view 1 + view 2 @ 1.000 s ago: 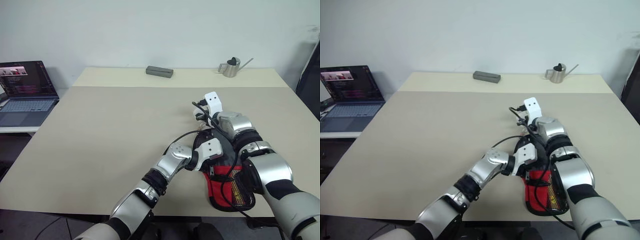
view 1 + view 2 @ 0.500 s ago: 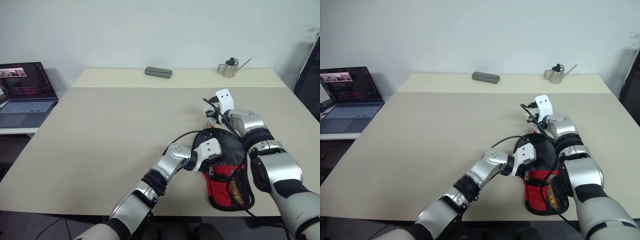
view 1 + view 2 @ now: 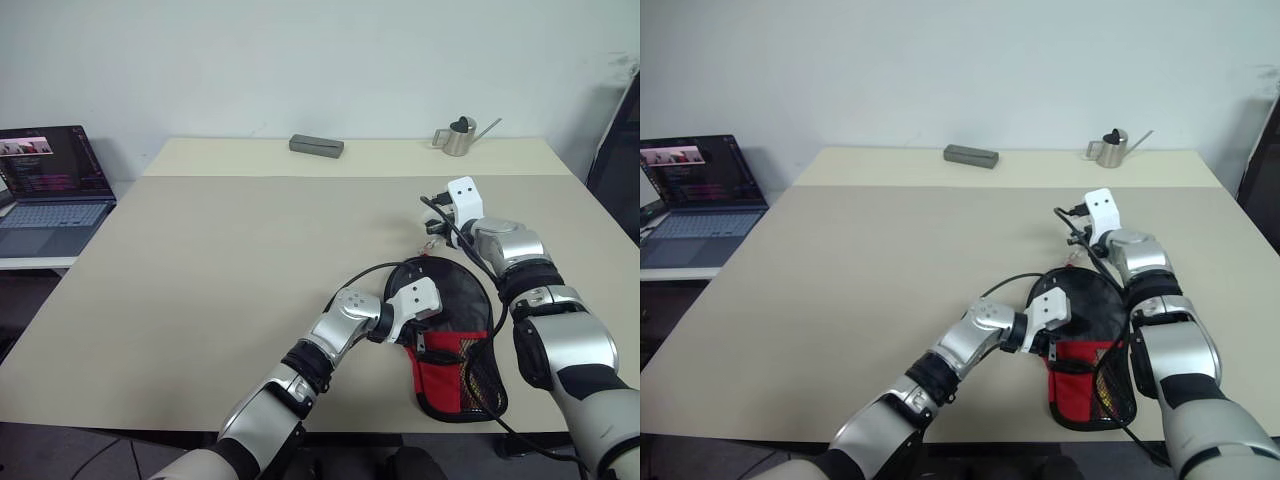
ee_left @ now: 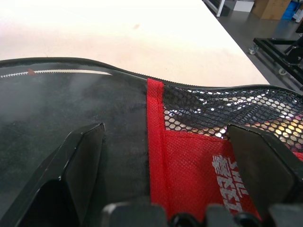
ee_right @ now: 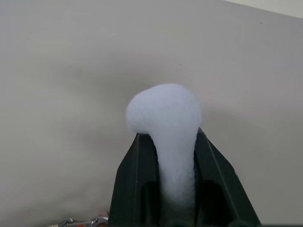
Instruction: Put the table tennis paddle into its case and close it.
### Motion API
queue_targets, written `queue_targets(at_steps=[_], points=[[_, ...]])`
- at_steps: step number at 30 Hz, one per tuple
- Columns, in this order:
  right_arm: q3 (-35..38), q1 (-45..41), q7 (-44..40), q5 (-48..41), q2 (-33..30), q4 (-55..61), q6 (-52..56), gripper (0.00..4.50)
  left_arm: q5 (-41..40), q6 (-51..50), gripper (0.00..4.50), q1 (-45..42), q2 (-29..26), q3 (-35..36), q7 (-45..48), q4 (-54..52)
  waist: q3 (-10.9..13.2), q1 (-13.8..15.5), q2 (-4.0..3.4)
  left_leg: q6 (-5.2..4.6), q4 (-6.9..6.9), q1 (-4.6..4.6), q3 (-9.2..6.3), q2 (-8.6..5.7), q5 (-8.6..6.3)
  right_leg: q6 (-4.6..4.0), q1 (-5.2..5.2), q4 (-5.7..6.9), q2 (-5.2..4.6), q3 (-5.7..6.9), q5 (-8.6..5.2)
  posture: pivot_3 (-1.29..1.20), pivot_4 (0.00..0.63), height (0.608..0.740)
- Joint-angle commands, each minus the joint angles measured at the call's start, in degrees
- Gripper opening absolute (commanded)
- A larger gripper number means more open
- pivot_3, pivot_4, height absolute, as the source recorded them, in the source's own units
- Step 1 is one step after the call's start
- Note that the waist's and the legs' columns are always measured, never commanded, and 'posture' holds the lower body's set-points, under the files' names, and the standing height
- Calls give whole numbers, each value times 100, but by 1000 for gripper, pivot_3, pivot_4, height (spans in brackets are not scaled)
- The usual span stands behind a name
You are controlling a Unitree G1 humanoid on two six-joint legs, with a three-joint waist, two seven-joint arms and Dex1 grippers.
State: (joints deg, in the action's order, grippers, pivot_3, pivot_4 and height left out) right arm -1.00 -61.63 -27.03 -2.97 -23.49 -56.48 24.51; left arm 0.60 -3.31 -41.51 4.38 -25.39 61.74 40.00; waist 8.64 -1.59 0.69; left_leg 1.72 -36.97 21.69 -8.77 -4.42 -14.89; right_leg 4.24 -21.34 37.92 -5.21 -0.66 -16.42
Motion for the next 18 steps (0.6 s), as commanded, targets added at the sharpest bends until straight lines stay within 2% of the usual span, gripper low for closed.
queue_targets(at_steps=[1,13,18], points=[[195,14,-2,-36,-271,591,188,330,374,-388,4500,420,-187,-364,123,634,0,0,1,0,0,0,0,0,0,0,0,0,0,1,0,0,150,740],[469,838,-71,-103,-1107,1527,827,329,456,-357,4500,259,-119,-389,44,928,-2,8,3,-13,0,0,7,-1,-7,1,5,-2,0,-1,0,0,150,740],[610,1459,-186,-228,-1393,2407,1336,326,485,-359,4500,250,-96,-406,17,980,-3,14,5,-14,-1,0,7,1,-8,2,11,-6,-1,2,-1,0,150,740]])
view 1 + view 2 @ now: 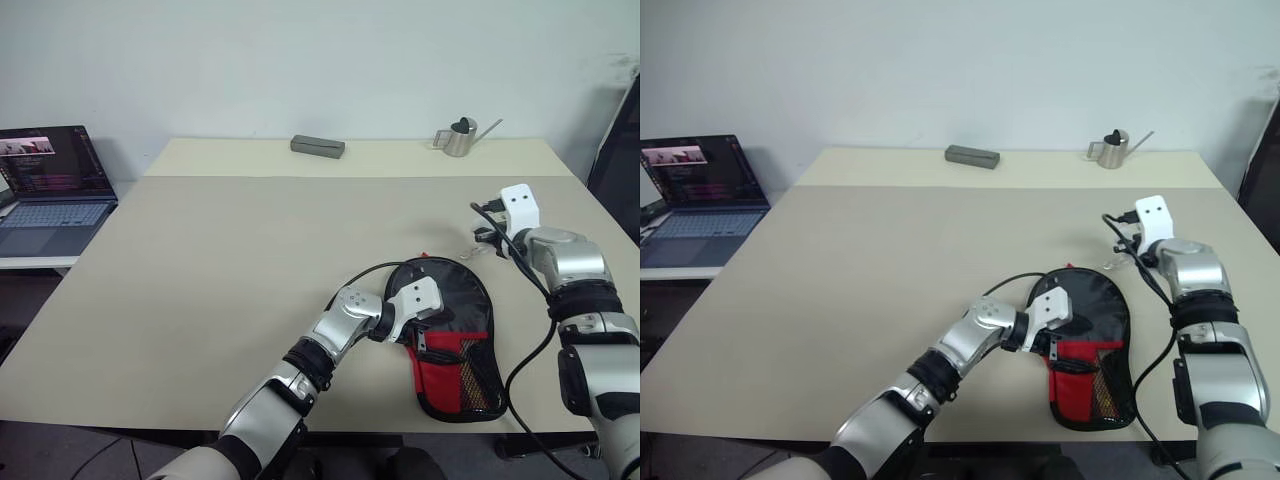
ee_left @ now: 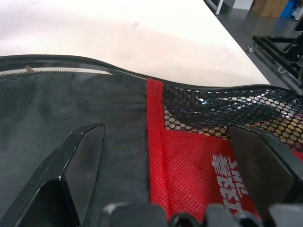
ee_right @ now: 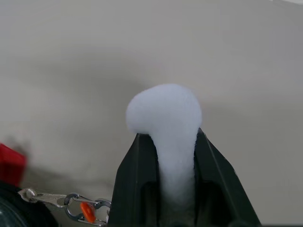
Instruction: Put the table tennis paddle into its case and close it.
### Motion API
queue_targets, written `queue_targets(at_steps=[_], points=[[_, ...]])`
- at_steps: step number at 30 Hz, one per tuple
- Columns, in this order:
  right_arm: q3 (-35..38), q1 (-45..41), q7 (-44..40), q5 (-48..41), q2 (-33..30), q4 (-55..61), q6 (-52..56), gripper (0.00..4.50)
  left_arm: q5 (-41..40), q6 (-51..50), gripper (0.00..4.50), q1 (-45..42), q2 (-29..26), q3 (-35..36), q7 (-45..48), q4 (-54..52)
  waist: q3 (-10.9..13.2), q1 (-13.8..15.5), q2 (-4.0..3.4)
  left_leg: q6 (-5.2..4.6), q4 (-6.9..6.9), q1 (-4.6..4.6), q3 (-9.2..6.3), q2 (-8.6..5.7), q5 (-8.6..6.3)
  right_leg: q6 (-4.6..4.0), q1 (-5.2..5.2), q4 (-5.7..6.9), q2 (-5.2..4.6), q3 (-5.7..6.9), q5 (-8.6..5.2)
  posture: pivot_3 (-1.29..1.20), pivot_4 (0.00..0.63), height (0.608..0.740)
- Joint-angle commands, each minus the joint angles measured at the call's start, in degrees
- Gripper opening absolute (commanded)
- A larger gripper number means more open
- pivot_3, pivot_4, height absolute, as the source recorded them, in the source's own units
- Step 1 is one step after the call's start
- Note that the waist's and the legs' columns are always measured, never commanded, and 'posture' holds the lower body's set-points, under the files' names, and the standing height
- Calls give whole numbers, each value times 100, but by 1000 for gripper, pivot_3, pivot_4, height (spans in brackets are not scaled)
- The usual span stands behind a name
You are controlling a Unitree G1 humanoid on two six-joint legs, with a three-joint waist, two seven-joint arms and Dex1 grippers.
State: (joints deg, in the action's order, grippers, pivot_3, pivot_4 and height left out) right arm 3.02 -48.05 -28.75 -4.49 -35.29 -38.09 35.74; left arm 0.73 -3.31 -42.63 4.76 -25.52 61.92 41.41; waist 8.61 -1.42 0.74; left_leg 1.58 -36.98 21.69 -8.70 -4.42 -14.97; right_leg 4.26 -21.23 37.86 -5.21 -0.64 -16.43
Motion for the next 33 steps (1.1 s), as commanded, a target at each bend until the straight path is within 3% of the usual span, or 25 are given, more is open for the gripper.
queue_targets(at_steps=[1,10,21,33], points=[[241,235,-43,-100,-276,768,328,325,479,-360,4500,359,-130,-398,-6,843,-1,-1,0,0,0,-1,3,0,0,0,1,0,0,-2,0,0,150,740],[578,1596,-507,-430,-1134,2427,1318,321,504,-334,4500,319,-88,-409,-12,904,-5,72,7,-1,0,-2,2,1,-1,2,8,-7,0,3,-1,0,150,740],[1080,3550,-1716,-1511,-2118,4573,2439,315,504,-299,4500,268,-47,-468,34,978,-16,130,37,-3,3,-1,4,7,-3,6,13,-19,4,9,-3,0,150,740],[1647,5870,-2673,-1927,-2816,6023,2041,315,503,-267,4500,254,-20,-509,42,1022,-33,176,63,-6,2,-2,5,9,-6,38,24,-25,2,16,-22,0,150,740]])
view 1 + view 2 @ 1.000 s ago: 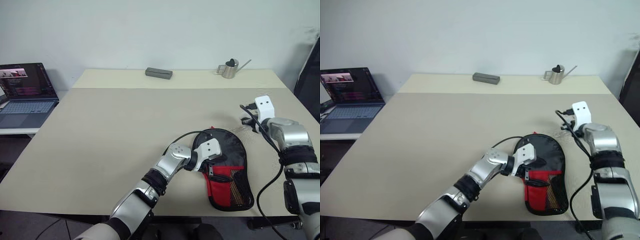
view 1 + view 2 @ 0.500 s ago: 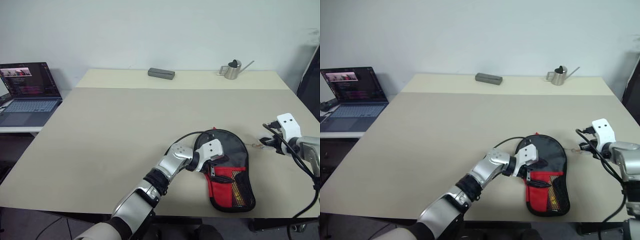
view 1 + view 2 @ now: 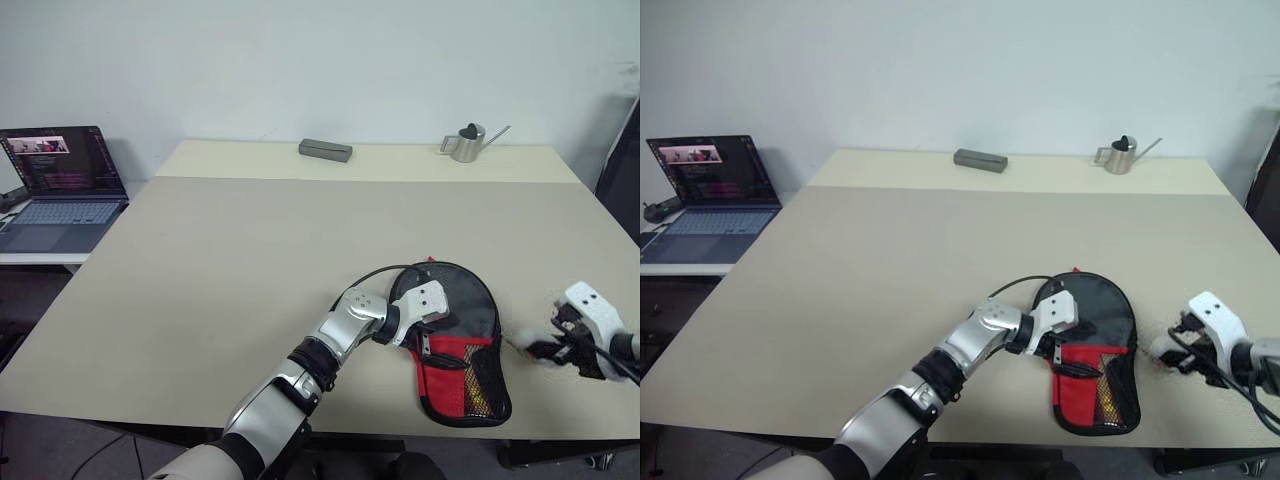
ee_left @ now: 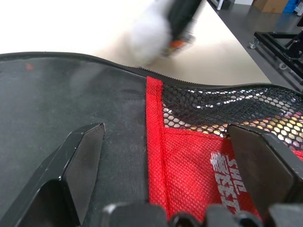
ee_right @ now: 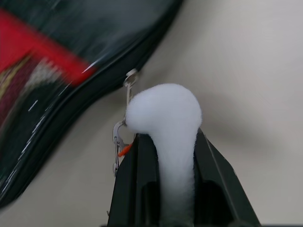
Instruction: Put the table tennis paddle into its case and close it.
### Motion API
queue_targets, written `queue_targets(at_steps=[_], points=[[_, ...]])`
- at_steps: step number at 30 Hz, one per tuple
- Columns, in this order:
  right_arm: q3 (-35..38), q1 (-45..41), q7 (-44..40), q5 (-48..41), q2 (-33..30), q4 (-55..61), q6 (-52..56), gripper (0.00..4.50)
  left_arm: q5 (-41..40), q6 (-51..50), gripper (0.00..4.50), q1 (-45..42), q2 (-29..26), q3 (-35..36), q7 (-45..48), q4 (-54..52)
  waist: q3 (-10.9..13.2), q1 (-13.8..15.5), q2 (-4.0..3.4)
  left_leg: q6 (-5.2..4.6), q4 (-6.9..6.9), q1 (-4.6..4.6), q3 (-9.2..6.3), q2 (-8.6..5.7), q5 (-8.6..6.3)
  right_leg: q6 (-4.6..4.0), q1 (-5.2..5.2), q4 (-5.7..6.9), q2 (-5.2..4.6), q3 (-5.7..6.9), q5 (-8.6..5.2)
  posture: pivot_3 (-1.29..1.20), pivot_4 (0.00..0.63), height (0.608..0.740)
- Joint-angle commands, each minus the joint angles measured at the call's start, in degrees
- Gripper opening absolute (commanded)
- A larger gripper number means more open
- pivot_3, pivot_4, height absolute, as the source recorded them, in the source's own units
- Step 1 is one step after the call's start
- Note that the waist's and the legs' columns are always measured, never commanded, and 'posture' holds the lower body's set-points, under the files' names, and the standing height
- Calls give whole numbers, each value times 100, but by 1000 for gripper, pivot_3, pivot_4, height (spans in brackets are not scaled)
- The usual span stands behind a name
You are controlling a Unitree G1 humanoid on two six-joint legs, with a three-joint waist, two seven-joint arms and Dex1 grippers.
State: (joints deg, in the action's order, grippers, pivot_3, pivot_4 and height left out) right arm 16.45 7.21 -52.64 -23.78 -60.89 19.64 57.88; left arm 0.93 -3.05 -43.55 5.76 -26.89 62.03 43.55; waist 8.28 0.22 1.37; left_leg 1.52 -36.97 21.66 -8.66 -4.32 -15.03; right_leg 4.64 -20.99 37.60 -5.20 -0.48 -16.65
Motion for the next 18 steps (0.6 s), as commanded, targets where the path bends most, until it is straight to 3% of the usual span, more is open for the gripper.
queue_targets(at_steps=[1,6,18], points=[[353,522,-367,16,-312,301,-281,315,483,-290,4500,346,-118,-376,30,809,0,24,0,0,0,-1,0,0,0,1,6,-4,0,5,0,0,150,740],[589,1108,-743,-49,-472,527,-612,313,469,-280,4500,344,-114,-411,20,817,0,72,-1,-9,5,-35,-24,3,-12,4,84,-66,-1,52,-2,0,150,740],[878,2242,-1438,114,-654,977,-1237,312,451,-247,4500,332,-90,-443,-10,864,2,111,6,-8,4,-56,-35,2,-24,16,118,-74,-5,68,-12,0,150,740]])
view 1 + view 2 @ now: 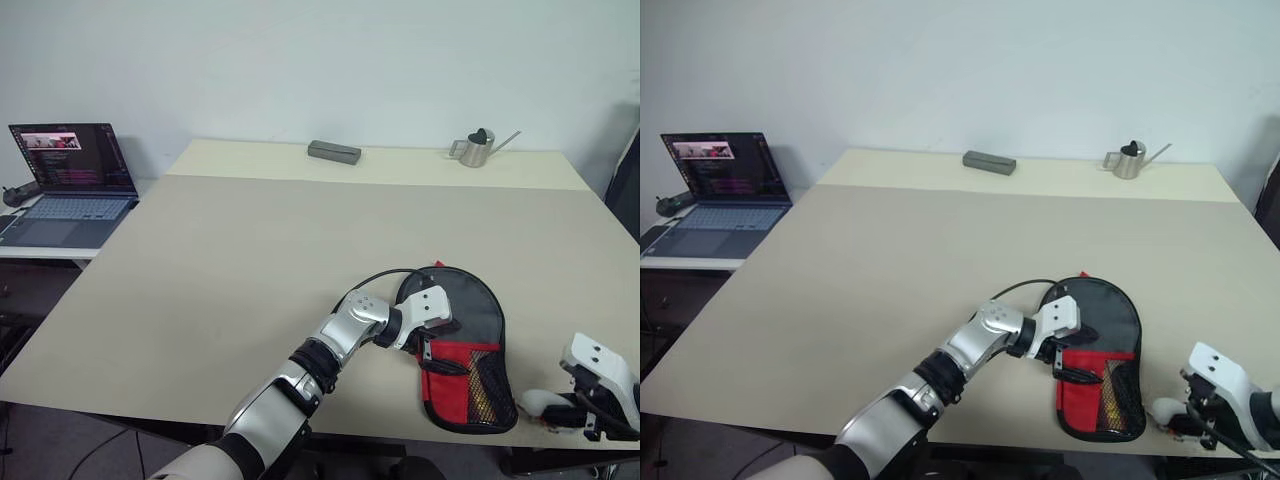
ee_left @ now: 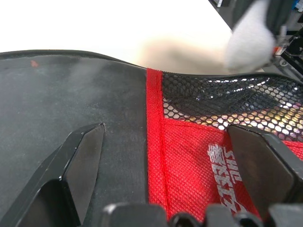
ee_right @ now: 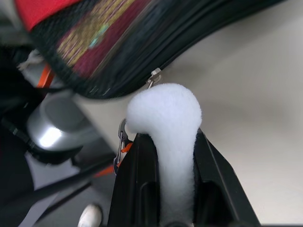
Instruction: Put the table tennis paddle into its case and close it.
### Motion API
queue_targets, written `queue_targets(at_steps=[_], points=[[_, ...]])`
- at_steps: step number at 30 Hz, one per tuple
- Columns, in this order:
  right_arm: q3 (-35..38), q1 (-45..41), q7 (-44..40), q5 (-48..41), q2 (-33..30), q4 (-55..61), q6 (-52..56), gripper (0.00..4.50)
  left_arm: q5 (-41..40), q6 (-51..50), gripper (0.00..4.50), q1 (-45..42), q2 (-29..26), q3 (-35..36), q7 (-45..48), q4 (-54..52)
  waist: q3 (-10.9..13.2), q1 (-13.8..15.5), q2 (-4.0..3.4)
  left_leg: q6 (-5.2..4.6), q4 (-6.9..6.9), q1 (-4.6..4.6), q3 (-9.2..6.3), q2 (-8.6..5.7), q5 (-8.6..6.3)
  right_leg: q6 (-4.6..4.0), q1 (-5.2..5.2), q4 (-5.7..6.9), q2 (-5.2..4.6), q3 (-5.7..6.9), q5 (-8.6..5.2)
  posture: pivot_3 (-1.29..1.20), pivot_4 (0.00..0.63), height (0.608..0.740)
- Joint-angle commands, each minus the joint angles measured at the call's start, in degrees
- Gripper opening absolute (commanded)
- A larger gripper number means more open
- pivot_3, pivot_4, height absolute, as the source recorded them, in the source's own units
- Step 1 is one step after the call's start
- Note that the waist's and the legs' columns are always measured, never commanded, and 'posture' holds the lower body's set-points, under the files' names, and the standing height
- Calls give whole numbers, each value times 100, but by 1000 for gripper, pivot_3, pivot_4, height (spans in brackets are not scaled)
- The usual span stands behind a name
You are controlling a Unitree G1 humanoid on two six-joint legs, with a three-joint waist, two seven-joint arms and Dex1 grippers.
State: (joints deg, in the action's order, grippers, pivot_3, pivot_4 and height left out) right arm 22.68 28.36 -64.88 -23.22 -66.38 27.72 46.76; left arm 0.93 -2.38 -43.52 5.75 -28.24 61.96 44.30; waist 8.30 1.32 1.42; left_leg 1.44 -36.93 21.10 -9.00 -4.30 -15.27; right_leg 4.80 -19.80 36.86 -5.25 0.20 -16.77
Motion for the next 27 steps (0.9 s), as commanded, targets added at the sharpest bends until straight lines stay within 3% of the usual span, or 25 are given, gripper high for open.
queue_targets(at_steps=[1,20,27], points=[[295,194,-271,48,-110,207,-147,312,453,-309,4500,326,-86,-309,-6,798,0,2,0,0,1,-8,-1,1,-2,0,10,-2,0,2,-1,0,150,740],[661,1586,-878,316,-33,1137,-695,294,459,-240,4500,279,-64,-341,-28,876,-1,31,3,4,1,-15,-19,-1,-28,19,29,-10,-5,25,-29,0,150,740],[426,1340,-568,335,33,1138,-722,277,458,-221,4500,263,-32,-357,-43,904,-1,36,5,4,1,-15,-21,-2,-33,23,31,-11,-7,29,-35,0,150,740]])
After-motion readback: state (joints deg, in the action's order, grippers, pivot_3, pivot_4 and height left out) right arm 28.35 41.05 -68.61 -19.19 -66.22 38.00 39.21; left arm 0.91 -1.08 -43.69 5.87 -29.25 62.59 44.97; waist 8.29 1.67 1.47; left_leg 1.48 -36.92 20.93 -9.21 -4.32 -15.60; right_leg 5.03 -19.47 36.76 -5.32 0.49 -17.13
